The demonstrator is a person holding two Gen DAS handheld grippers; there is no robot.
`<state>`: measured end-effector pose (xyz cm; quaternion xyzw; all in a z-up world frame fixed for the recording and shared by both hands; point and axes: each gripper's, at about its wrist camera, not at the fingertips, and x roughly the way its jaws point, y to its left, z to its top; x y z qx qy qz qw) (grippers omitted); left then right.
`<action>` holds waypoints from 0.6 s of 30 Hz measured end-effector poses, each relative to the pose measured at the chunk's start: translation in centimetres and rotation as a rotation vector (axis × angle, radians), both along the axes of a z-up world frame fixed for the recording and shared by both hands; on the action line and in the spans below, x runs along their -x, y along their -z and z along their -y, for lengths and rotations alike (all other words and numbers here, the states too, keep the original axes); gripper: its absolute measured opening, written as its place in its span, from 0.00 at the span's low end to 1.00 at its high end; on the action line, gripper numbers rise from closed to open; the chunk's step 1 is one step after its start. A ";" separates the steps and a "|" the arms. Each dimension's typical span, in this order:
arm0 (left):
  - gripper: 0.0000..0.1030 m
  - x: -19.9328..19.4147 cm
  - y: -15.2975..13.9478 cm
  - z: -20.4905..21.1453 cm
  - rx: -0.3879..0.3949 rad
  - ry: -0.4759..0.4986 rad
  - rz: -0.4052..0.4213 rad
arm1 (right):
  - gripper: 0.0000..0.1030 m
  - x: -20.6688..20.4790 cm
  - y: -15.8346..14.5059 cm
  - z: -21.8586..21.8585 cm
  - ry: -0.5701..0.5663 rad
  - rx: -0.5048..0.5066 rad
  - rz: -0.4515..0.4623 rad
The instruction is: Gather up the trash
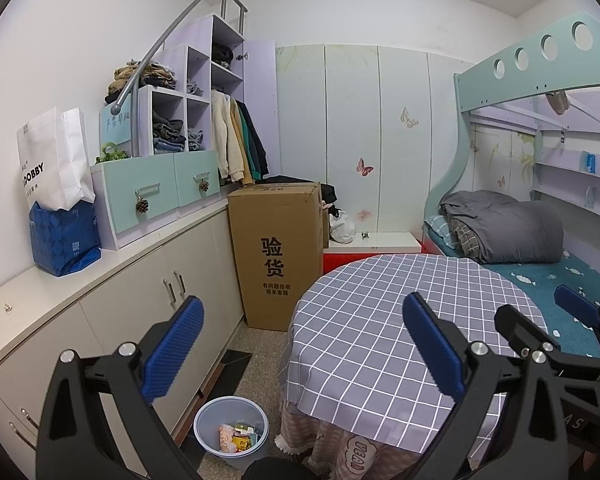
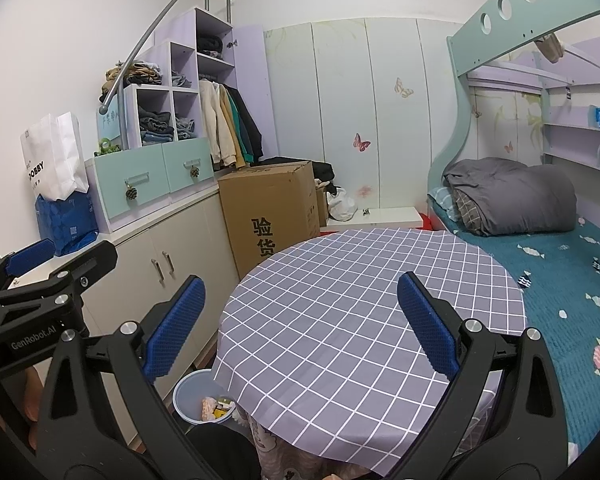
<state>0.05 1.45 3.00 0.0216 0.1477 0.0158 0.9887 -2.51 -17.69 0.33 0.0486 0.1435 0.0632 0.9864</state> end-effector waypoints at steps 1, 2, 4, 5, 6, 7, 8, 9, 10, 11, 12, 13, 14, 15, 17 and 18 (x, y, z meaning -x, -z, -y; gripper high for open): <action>0.95 0.0 0.0 -0.1 0.000 0.001 -0.001 | 0.92 0.0 0.0 0.0 0.000 0.001 0.000; 0.95 0.0 0.0 -0.1 0.000 0.001 -0.002 | 0.92 0.0 0.0 0.0 0.001 0.001 0.000; 0.95 -0.1 0.2 -0.3 -0.001 0.001 -0.005 | 0.92 0.0 0.1 0.0 0.001 0.002 -0.002; 0.95 -0.1 0.2 -0.3 -0.002 0.001 -0.004 | 0.92 0.1 0.1 0.0 0.000 0.001 -0.001; 0.95 -0.1 0.2 -0.3 -0.002 0.001 -0.004 | 0.92 0.0 0.1 0.0 0.000 0.000 -0.001; 0.95 -0.1 0.2 -0.4 -0.002 0.000 -0.004 | 0.92 0.1 0.2 0.0 -0.001 -0.002 -0.002; 0.95 -0.1 0.2 -0.3 -0.001 0.001 -0.005 | 0.92 0.1 0.2 -0.1 0.000 -0.001 -0.002; 0.95 -0.1 0.2 -0.4 0.000 0.001 -0.006 | 0.92 0.2 0.3 -0.1 0.001 -0.001 -0.003; 0.95 -0.1 0.2 -0.4 0.001 0.002 -0.005 | 0.92 0.2 0.3 -0.1 0.001 0.000 -0.002; 0.95 -0.1 0.3 -0.4 0.001 0.003 -0.005 | 0.92 0.1 0.3 -0.1 0.001 0.000 -0.002; 0.95 -0.2 0.2 -0.4 -0.001 0.002 -0.005 | 0.92 0.1 0.2 -0.1 0.001 0.000 -0.002; 0.95 -0.2 0.2 -0.4 -0.001 0.002 -0.005 | 0.92 0.1 0.2 -0.1 0.001 -0.001 -0.003; 0.95 -0.1 0.3 -0.5 -0.002 0.002 -0.005 | 0.92 0.2 0.3 -0.1 0.001 -0.001 -0.003; 0.95 -0.2 0.2 -0.4 -0.002 0.002 -0.005 | 0.92 0.1 0.2 -0.1 0.001 -0.001 -0.003; 0.95 -0.1 0.3 -0.4 -0.002 0.002 -0.006 | 0.92 0.1 0.3 -0.1 0.000 -0.002 -0.005; 0.95 -0.1 0.3 -0.4 -0.002 0.002 -0.006 | 0.92 0.1 0.5 -0.1 -0.001 -0.002 -0.006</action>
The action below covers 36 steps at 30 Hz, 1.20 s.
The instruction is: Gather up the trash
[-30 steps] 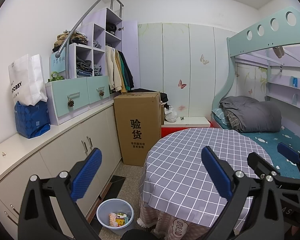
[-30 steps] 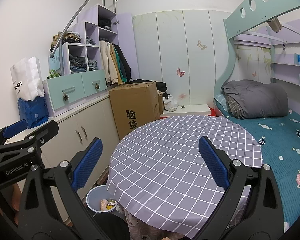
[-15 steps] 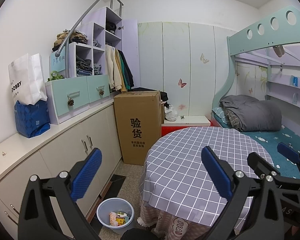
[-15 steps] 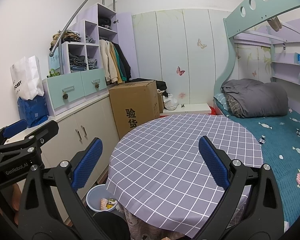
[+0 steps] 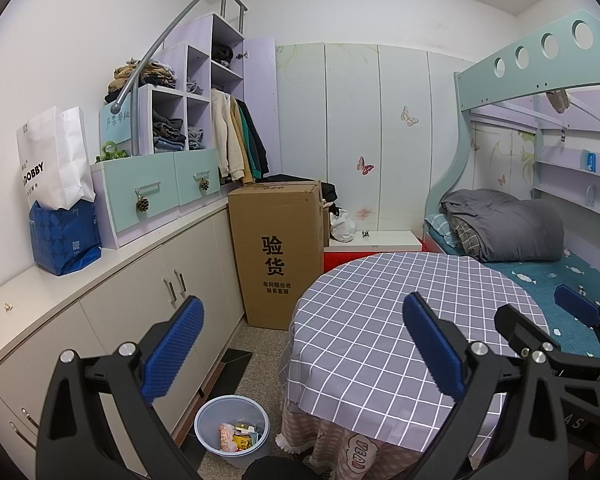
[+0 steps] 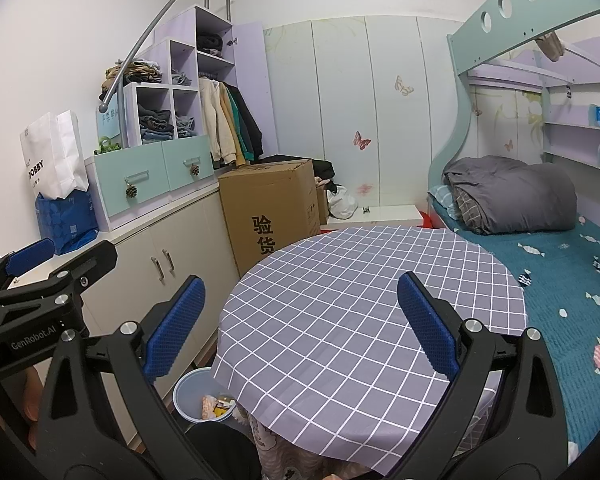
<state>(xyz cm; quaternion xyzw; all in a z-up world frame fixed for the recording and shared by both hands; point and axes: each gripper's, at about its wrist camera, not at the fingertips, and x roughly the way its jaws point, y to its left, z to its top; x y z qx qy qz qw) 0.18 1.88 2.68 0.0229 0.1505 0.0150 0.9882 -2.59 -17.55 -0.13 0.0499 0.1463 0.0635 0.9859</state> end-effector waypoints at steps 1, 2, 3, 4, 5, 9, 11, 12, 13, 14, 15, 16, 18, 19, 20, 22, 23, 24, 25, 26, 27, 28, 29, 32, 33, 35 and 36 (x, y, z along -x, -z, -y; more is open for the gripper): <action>0.95 0.0 0.0 -0.1 0.000 0.000 0.000 | 0.92 0.0 0.1 -0.1 0.000 0.000 -0.001; 0.95 0.0 0.0 0.0 0.000 0.001 0.001 | 0.92 0.0 0.1 -0.1 0.001 0.000 -0.001; 0.95 0.0 0.0 0.0 0.000 0.001 0.000 | 0.92 0.0 0.0 -0.1 0.001 0.000 0.000; 0.95 0.0 0.0 0.0 0.000 0.001 0.001 | 0.92 0.0 0.0 -0.1 0.001 0.000 -0.001; 0.95 0.0 0.0 -0.1 0.000 0.001 0.001 | 0.92 0.1 0.1 -0.1 0.001 0.000 -0.001; 0.95 0.0 0.0 -0.1 -0.001 0.001 0.001 | 0.92 0.0 0.0 -0.1 0.000 0.000 -0.001; 0.95 0.0 0.0 -0.1 -0.001 0.001 0.001 | 0.92 0.0 0.0 -0.1 0.000 0.000 -0.001; 0.95 0.0 0.0 -0.1 -0.001 0.000 0.001 | 0.92 0.0 0.0 -0.1 0.000 -0.001 -0.002; 0.95 0.0 0.0 -0.2 -0.001 0.000 0.001 | 0.92 0.0 0.0 -0.1 0.000 -0.001 -0.002; 0.95 0.0 0.0 -0.2 -0.001 0.000 0.001 | 0.92 0.0 0.1 -0.1 -0.002 -0.001 -0.003; 0.95 0.0 0.1 -0.3 0.000 0.000 0.000 | 0.92 0.0 0.1 -0.1 -0.002 -0.001 -0.004; 0.95 0.0 0.0 -0.3 0.000 0.001 0.000 | 0.92 0.1 0.2 -0.2 -0.002 -0.001 -0.003; 0.95 0.0 0.0 -0.3 -0.001 0.001 0.001 | 0.92 0.1 0.2 -0.1 -0.003 0.000 -0.003; 0.95 0.0 0.1 -0.4 -0.001 0.001 0.001 | 0.92 0.1 0.3 -0.1 -0.003 -0.001 -0.003; 0.95 0.0 0.0 -0.3 -0.001 0.001 0.001 | 0.92 0.0 0.2 -0.1 -0.003 -0.001 -0.004; 0.95 0.0 0.1 -0.4 -0.002 0.001 -0.001 | 0.92 0.1 0.3 -0.2 -0.003 -0.001 -0.006; 0.95 0.0 0.0 -0.3 -0.001 0.002 0.001 | 0.92 0.0 0.1 -0.1 -0.002 -0.001 -0.005; 0.95 0.0 0.1 -0.4 -0.001 0.002 0.000 | 0.92 0.1 0.2 -0.2 -0.002 -0.001 -0.005; 0.95 0.0 0.0 -0.3 -0.001 0.001 0.000 | 0.92 0.0 0.1 -0.1 -0.002 -0.001 -0.005; 0.95 0.0 0.0 -0.3 -0.001 0.001 0.000 | 0.92 0.0 0.1 -0.1 -0.003 -0.001 -0.005; 0.95 0.0 0.1 -0.4 -0.002 0.001 0.000 | 0.92 0.0 0.1 -0.1 -0.003 -0.002 -0.006; 0.95 0.0 0.0 -0.3 -0.002 0.001 0.000 | 0.92 0.0 0.1 -0.2 -0.003 -0.001 -0.005; 0.95 0.0 0.1 -0.4 -0.002 0.001 0.000 | 0.92 -0.2 0.1 -0.1 -0.005 -0.002 -0.006; 0.95 -0.1 0.1 -0.4 -0.002 0.002 0.000 | 0.92 -0.1 0.1 -0.1 -0.005 -0.001 -0.006; 0.95 0.0 0.1 -0.4 -0.002 0.002 0.000 | 0.92 -0.2 0.1 -0.1 -0.005 -0.001 -0.007; 0.95 -0.1 0.1 -0.5 -0.003 0.001 -0.002 | 0.92 -0.1 0.1 -0.1 -0.005 -0.002 -0.009; 0.95 0.0 0.1 -0.5 -0.002 0.001 -0.002 | 0.92 -0.1 0.1 -0.1 -0.006 -0.002 -0.010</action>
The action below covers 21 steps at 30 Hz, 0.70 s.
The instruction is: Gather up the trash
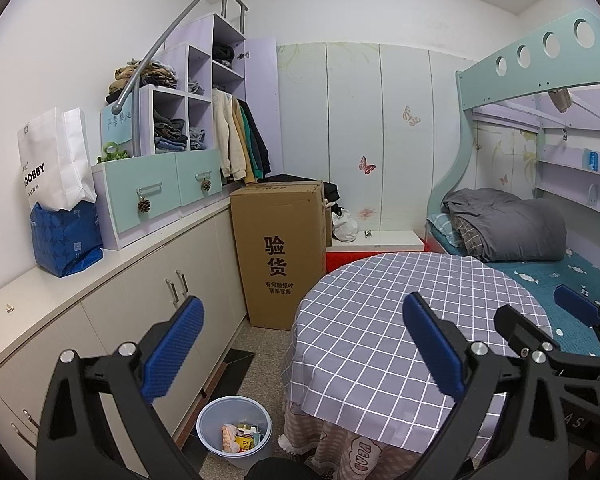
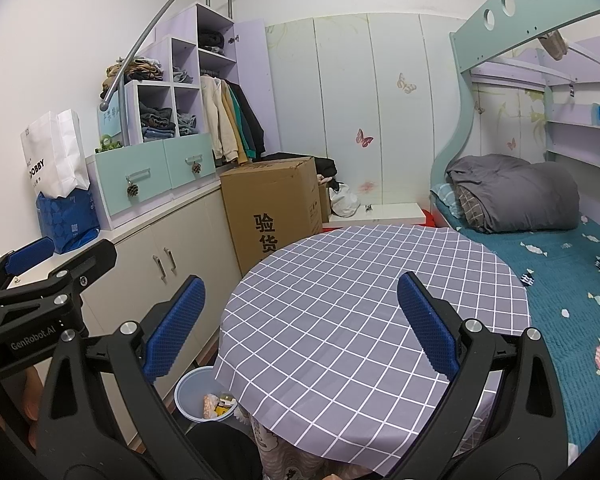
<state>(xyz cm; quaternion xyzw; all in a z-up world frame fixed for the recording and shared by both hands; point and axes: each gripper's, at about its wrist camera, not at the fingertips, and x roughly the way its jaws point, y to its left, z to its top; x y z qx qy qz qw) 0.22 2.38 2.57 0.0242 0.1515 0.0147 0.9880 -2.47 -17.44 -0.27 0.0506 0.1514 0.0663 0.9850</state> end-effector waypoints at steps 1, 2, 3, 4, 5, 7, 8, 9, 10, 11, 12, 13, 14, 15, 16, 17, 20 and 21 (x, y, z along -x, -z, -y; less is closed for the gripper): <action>0.95 0.0 0.0 -0.2 0.000 -0.001 0.000 | 0.92 -0.1 0.0 0.0 -0.001 0.000 -0.001; 0.95 0.0 -0.1 -0.3 0.000 -0.001 -0.001 | 0.92 -0.1 0.0 0.0 -0.002 -0.001 -0.002; 0.95 0.0 -0.1 -0.3 0.000 -0.001 0.000 | 0.92 -0.2 0.0 0.0 -0.004 -0.001 -0.003; 0.95 0.0 -0.1 -0.3 0.000 0.000 0.000 | 0.92 0.0 0.1 0.0 -0.004 -0.001 -0.002; 0.95 0.0 -0.1 -0.3 -0.001 -0.001 -0.001 | 0.92 -0.2 0.0 0.0 -0.004 0.000 -0.003; 0.95 0.0 -0.1 -0.5 0.000 -0.001 -0.001 | 0.92 -0.2 0.0 0.0 -0.003 -0.001 -0.003; 0.95 0.0 -0.1 -0.5 0.001 -0.001 -0.002 | 0.92 -0.1 0.1 0.0 -0.004 -0.002 -0.003; 0.95 0.0 -0.1 -0.3 -0.001 -0.001 -0.001 | 0.92 -0.2 0.0 0.0 -0.004 -0.001 -0.004; 0.95 0.0 -0.1 -0.3 -0.001 -0.001 -0.001 | 0.92 -0.2 0.0 0.1 -0.004 -0.001 -0.003; 0.95 0.0 -0.1 -0.3 -0.001 -0.001 -0.001 | 0.92 -0.2 0.0 0.0 -0.004 -0.001 -0.004; 0.95 0.0 -0.1 -0.3 -0.001 -0.001 -0.001 | 0.92 -0.2 0.0 0.0 -0.005 -0.002 -0.004; 0.95 0.0 -0.1 -0.3 -0.001 -0.001 -0.002 | 0.92 -0.2 0.0 0.1 -0.004 -0.002 -0.004; 0.95 -0.1 -0.1 -0.6 -0.002 -0.002 -0.004 | 0.92 -0.2 0.1 0.0 -0.005 -0.003 -0.007; 0.95 -0.1 -0.1 -0.7 -0.003 -0.002 -0.005 | 0.92 -0.3 0.1 0.0 -0.006 -0.003 -0.009; 0.95 -0.1 0.0 -0.9 -0.003 -0.002 -0.007 | 0.92 -0.3 0.2 0.0 -0.007 -0.003 -0.011; 0.95 -0.1 0.0 -1.1 -0.002 -0.002 -0.009 | 0.92 -0.3 0.2 0.0 -0.007 -0.003 -0.012; 0.95 -0.4 0.1 -1.4 -0.002 0.000 -0.013 | 0.92 -0.5 0.3 0.0 -0.009 -0.005 -0.015; 0.95 -0.6 0.2 -1.5 0.000 0.001 -0.019 | 0.92 -0.5 0.4 0.0 -0.010 -0.006 -0.018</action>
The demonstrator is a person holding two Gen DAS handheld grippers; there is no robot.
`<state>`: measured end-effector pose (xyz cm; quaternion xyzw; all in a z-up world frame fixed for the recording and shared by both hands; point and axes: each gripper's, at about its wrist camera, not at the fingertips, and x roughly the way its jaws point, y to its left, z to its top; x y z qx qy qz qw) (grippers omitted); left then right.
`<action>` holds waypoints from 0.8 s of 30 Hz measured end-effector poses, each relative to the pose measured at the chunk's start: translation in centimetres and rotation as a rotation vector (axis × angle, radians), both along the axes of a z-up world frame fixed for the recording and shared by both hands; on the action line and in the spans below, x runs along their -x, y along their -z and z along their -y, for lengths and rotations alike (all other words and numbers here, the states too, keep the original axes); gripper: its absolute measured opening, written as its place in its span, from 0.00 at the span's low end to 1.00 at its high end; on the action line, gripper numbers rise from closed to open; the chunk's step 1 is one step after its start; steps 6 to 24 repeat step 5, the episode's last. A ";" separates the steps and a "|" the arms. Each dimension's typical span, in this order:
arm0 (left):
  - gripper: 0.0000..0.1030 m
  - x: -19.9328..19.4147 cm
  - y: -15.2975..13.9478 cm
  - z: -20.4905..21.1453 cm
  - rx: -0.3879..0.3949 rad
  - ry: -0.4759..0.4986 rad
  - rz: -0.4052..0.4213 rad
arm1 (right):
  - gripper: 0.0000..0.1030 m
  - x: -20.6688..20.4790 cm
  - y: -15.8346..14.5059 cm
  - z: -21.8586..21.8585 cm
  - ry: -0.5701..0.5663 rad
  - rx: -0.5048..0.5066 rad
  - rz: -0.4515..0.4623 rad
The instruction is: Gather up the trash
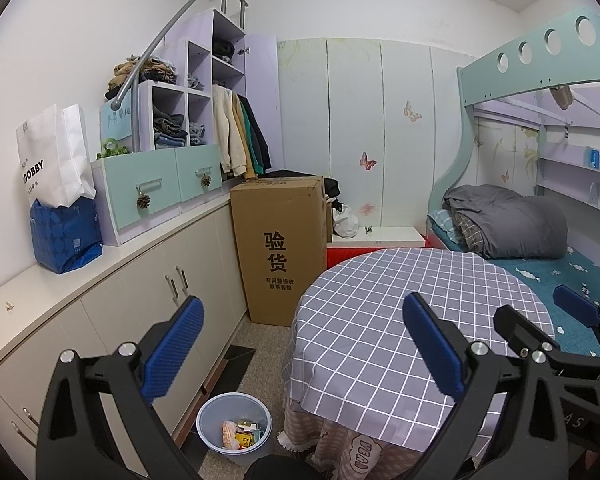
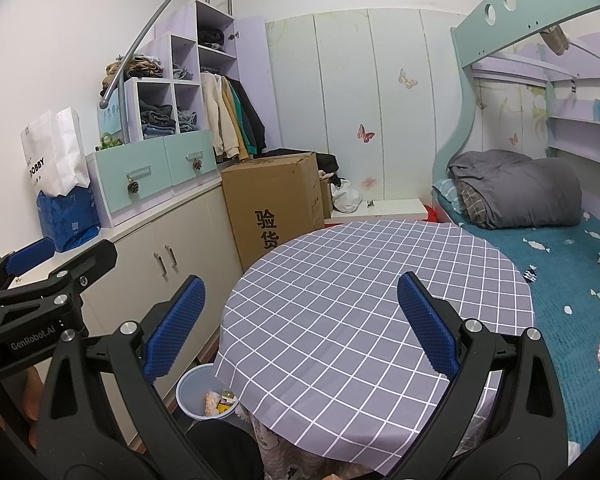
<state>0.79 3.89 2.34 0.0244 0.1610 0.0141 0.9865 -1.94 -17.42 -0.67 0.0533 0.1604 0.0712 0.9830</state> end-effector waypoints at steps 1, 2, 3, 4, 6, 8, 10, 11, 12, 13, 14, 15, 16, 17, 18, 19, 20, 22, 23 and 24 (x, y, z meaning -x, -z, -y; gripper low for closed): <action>0.95 -0.3 0.2 -0.1 0.004 0.001 -0.009 | 0.92 -0.2 -0.1 0.1 0.000 -0.001 -0.004; 0.95 -0.7 0.4 0.1 0.006 0.002 -0.017 | 0.92 -0.5 0.1 0.2 -0.001 -0.003 -0.012; 0.95 -1.1 0.6 0.0 0.007 0.004 -0.030 | 0.92 -0.8 0.3 0.4 -0.001 -0.005 -0.022; 0.95 -1.5 1.0 0.0 0.005 0.005 -0.043 | 0.92 -1.2 0.4 0.4 0.000 -0.005 -0.029; 0.95 -1.9 1.3 0.1 0.002 0.005 -0.054 | 0.92 -1.5 0.7 0.6 0.002 -0.005 -0.040; 0.95 -1.9 1.3 0.1 0.002 0.005 -0.054 | 0.92 -1.5 0.7 0.6 0.002 -0.005 -0.040; 0.95 -1.9 1.3 0.1 0.002 0.005 -0.054 | 0.92 -1.5 0.7 0.6 0.002 -0.005 -0.040; 0.95 -1.9 1.3 0.1 0.002 0.005 -0.054 | 0.92 -1.5 0.7 0.6 0.002 -0.005 -0.040; 0.95 -1.9 1.3 0.1 0.002 0.005 -0.054 | 0.92 -1.5 0.7 0.6 0.002 -0.005 -0.040; 0.95 -1.9 1.3 0.1 0.002 0.005 -0.054 | 0.92 -1.5 0.7 0.6 0.002 -0.005 -0.040; 0.95 -1.9 1.3 0.1 0.002 0.005 -0.054 | 0.92 -1.5 0.7 0.6 0.002 -0.005 -0.040; 0.95 -1.9 1.3 0.1 0.002 0.005 -0.054 | 0.92 -1.5 0.7 0.6 0.002 -0.005 -0.040; 0.95 -1.9 1.3 0.1 0.002 0.005 -0.054 | 0.92 -1.5 0.7 0.6 0.002 -0.005 -0.040; 0.95 -1.9 1.3 0.1 0.002 0.005 -0.054 | 0.92 -1.5 0.7 0.6 0.002 -0.005 -0.040; 0.95 -1.9 1.3 0.1 0.002 0.005 -0.054 | 0.92 -1.5 0.7 0.6 0.002 -0.005 -0.040; 0.95 -1.9 1.3 0.1 0.002 0.005 -0.054 | 0.92 -1.5 0.7 0.6 0.002 -0.005 -0.040; 0.95 -1.9 1.3 0.1 0.002 0.005 -0.054 | 0.92 -1.5 0.7 0.6 0.002 -0.005 -0.040; 0.95 -1.9 1.3 0.1 0.002 0.005 -0.054 | 0.92 -1.5 0.7 0.6 0.002 -0.005 -0.040; 0.95 -1.9 1.3 0.1 0.002 0.005 -0.054 | 0.92 -1.5 0.7 0.6 0.002 -0.005 -0.040; 0.95 -1.9 1.3 0.1 0.002 0.005 -0.054 | 0.92 -1.5 0.7 0.6 0.002 -0.005 -0.040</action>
